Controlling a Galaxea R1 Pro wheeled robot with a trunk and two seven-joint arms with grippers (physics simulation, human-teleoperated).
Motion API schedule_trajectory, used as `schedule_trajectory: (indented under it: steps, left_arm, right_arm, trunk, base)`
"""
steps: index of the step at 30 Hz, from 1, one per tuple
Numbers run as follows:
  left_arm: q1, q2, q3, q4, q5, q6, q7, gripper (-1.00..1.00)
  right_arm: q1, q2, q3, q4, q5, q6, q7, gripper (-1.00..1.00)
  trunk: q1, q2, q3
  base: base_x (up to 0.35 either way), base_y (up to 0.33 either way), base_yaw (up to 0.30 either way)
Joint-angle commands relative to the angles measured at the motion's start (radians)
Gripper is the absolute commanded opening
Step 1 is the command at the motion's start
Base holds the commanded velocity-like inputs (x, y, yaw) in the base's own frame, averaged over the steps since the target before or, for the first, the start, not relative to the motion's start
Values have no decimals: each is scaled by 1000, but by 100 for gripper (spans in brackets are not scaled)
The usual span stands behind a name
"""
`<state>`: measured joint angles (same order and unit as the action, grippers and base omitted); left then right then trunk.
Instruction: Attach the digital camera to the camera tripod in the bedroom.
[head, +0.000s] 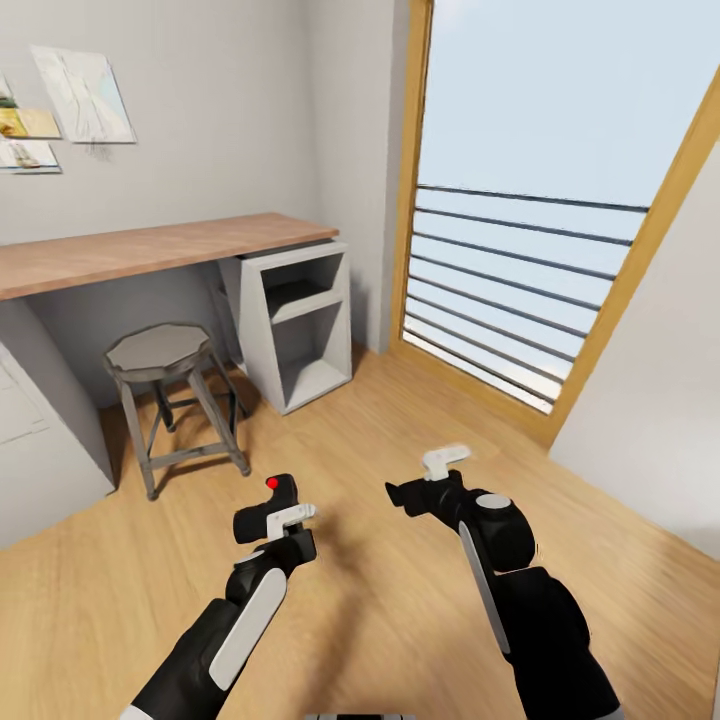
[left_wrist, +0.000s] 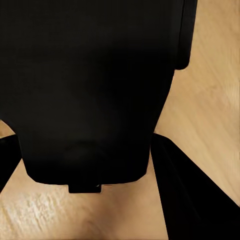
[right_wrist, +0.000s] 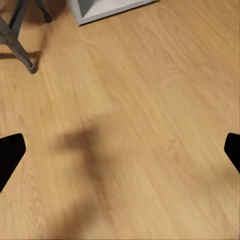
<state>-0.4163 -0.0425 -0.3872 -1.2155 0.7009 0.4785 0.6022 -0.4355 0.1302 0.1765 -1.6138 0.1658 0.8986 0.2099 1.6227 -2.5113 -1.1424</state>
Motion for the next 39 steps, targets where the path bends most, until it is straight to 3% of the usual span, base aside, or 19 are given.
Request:
schedule_trajectory:
  steps: [1, 39]
  left_arm:
    - [-1, 0, -2, -1, 6, 3, 6, -100]
    - [-1, -1, -6, -1, 2, 5, 8, -100]
  right_arm:
    - [0, 0, 0, -1, 11, 4, 8, 100]
    - [0, 0, -3, -1, 11, -1, 8, 100]
  trunk:
    - [-1, 0, 3]
    - [-18, 9, 139]
  base:
    - [0, 0, 295]
    - [0, 0, 295]
